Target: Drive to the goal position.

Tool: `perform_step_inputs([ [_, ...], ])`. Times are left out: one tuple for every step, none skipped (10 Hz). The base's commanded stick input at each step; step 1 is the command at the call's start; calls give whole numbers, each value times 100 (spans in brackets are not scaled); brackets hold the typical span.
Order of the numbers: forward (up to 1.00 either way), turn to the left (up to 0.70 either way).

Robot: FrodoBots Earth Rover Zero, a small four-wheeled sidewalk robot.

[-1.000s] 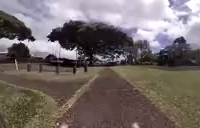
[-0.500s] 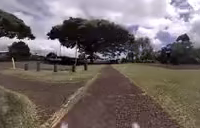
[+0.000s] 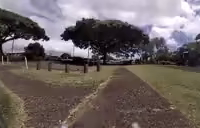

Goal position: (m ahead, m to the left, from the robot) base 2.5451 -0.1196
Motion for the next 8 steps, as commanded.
perform_step_inputs([
  [0, 45],
  [0, 45],
  [0, 45],
  [67, 31],
  [85, 27],
  [85, 27],
  [85, 27],
  [85, 27],
])
